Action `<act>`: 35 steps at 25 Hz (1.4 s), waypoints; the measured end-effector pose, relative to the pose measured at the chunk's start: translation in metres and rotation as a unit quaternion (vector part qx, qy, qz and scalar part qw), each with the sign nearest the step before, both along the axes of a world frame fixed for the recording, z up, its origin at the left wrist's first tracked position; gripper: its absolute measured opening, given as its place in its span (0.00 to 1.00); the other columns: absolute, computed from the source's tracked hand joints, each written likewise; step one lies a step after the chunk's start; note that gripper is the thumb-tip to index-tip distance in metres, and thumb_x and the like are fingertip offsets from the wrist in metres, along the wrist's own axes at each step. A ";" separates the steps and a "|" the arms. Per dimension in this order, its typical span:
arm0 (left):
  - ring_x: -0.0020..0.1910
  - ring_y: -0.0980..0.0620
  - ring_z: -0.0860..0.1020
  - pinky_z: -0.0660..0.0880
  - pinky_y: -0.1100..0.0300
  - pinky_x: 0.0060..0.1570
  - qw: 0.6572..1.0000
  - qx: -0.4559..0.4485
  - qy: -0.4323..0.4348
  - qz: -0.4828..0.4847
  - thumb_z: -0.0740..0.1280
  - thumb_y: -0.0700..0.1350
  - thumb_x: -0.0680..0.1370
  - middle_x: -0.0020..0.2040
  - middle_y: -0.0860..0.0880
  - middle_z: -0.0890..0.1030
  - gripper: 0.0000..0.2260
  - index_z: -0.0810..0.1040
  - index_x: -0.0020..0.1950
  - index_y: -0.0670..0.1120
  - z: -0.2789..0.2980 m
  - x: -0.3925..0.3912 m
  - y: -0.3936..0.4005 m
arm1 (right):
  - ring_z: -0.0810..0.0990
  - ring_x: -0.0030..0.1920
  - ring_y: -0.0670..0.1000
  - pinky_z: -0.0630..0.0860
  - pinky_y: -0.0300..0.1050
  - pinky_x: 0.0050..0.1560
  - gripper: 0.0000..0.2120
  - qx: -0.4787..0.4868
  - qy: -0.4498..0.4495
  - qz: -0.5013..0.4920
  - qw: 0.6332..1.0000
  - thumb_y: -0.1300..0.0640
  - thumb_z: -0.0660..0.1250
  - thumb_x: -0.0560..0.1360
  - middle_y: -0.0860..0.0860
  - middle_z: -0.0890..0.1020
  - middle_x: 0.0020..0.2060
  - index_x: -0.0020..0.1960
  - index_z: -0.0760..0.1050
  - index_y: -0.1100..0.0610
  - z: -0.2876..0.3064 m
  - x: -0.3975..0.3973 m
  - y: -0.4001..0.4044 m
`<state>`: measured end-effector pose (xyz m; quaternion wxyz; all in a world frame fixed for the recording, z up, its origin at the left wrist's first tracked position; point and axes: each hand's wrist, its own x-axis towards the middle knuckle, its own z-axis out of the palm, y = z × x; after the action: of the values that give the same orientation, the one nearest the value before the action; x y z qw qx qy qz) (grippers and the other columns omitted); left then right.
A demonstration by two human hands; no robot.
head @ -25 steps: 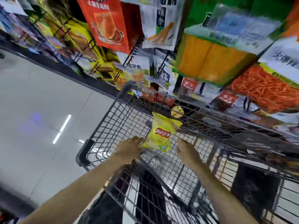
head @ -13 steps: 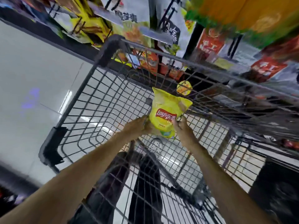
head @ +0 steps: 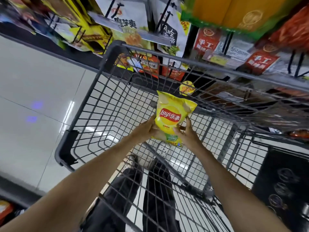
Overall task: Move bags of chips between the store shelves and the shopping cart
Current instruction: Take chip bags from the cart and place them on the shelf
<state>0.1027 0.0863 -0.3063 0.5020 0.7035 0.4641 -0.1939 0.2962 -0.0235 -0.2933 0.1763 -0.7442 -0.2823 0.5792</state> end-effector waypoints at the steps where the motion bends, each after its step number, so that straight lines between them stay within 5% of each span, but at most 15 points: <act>1: 0.59 0.44 0.79 0.78 0.50 0.53 1.000 -0.007 -0.009 0.004 0.64 0.57 0.80 0.65 0.45 0.78 0.33 0.48 0.78 0.60 0.004 -0.003 -0.002 | 0.78 0.63 0.60 0.77 0.52 0.56 0.39 -0.002 -0.007 -0.011 1.000 0.41 0.62 0.79 0.53 0.72 0.69 0.80 0.40 0.46 0.008 -0.002 -0.004; 7: 0.51 0.46 0.81 0.80 0.44 0.52 0.997 -0.028 -0.078 0.006 0.62 0.53 0.81 0.57 0.50 0.81 0.29 0.52 0.79 0.60 0.056 -0.015 -0.013 | 0.78 0.62 0.61 0.75 0.48 0.55 0.40 0.012 -0.058 -0.055 0.997 0.40 0.62 0.79 0.57 0.73 0.69 0.80 0.42 0.47 0.069 -0.023 -0.022; 10: 0.65 0.44 0.75 0.72 0.44 0.65 0.996 0.001 -0.084 0.013 0.65 0.55 0.80 0.68 0.48 0.75 0.27 0.60 0.77 0.57 0.098 -0.025 -0.014 | 0.79 0.59 0.60 0.77 0.54 0.57 0.40 0.054 -0.059 -0.103 0.992 0.38 0.63 0.78 0.50 0.73 0.68 0.79 0.42 0.43 0.112 -0.038 -0.035; 15: 0.63 0.47 0.75 0.74 0.47 0.61 0.982 0.067 -0.152 -0.088 0.63 0.66 0.75 0.66 0.48 0.74 0.33 0.56 0.77 0.61 0.180 -0.036 -0.004 | 0.83 0.54 0.56 0.79 0.57 0.57 0.43 0.116 -0.075 -0.165 0.977 0.37 0.65 0.75 0.49 0.76 0.64 0.80 0.42 0.44 0.199 -0.058 -0.051; 18: 0.67 0.50 0.69 0.70 0.52 0.63 0.969 0.112 -0.190 -0.112 0.65 0.59 0.79 0.67 0.49 0.73 0.30 0.61 0.77 0.52 0.228 -0.032 -0.009 | 0.81 0.58 0.58 0.78 0.56 0.57 0.43 0.170 -0.089 -0.198 0.961 0.38 0.63 0.75 0.53 0.75 0.67 0.80 0.42 0.46 0.255 -0.067 -0.069; 21: 0.62 0.52 0.73 0.71 0.56 0.58 0.953 0.122 -0.242 -0.134 0.67 0.59 0.78 0.63 0.51 0.74 0.26 0.67 0.74 0.52 0.270 -0.018 -0.020 | 0.80 0.59 0.58 0.75 0.47 0.51 0.35 0.205 -0.147 -0.215 0.944 0.41 0.57 0.81 0.45 0.73 0.63 0.80 0.42 0.47 0.303 -0.069 -0.099; 23: 0.61 0.54 0.73 0.72 0.55 0.59 0.939 0.117 -0.278 -0.165 0.67 0.59 0.78 0.63 0.53 0.75 0.24 0.69 0.71 0.54 0.299 -0.002 -0.039 | 0.81 0.58 0.58 0.73 0.45 0.50 0.32 0.218 -0.176 -0.251 0.926 0.43 0.55 0.82 0.49 0.75 0.63 0.80 0.43 0.47 0.330 -0.066 -0.127; 29: 0.57 0.53 0.77 0.76 0.52 0.57 0.896 0.135 -0.338 -0.254 0.67 0.60 0.77 0.60 0.52 0.78 0.23 0.71 0.69 0.52 0.383 0.067 -0.118 | 0.79 0.59 0.58 0.76 0.60 0.59 0.33 0.251 -0.235 -0.353 0.870 0.36 0.56 0.80 0.51 0.75 0.67 0.79 0.45 0.42 0.401 -0.035 -0.224; 32: 0.53 0.52 0.78 0.76 0.51 0.53 0.877 0.135 -0.369 -0.277 0.66 0.62 0.75 0.56 0.50 0.80 0.23 0.73 0.65 0.51 0.420 0.110 -0.171 | 0.76 0.63 0.57 0.73 0.50 0.57 0.31 0.259 -0.271 -0.380 0.845 0.40 0.54 0.82 0.48 0.73 0.66 0.79 0.45 0.46 0.438 -0.013 -0.281; 35: 0.47 0.62 0.78 0.73 0.63 0.46 0.853 0.121 -0.399 -0.312 0.68 0.54 0.79 0.51 0.56 0.80 0.13 0.74 0.60 0.52 0.455 0.154 -0.253 | 0.72 0.67 0.55 0.68 0.45 0.56 0.30 0.261 -0.295 -0.419 0.818 0.44 0.53 0.83 0.46 0.71 0.65 0.80 0.45 0.51 0.471 0.011 -0.362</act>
<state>0.2562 -0.1664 0.1486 0.4681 0.8835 -0.0005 0.0149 0.3073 -0.3858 0.1779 0.4981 -0.8517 -0.1224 0.1072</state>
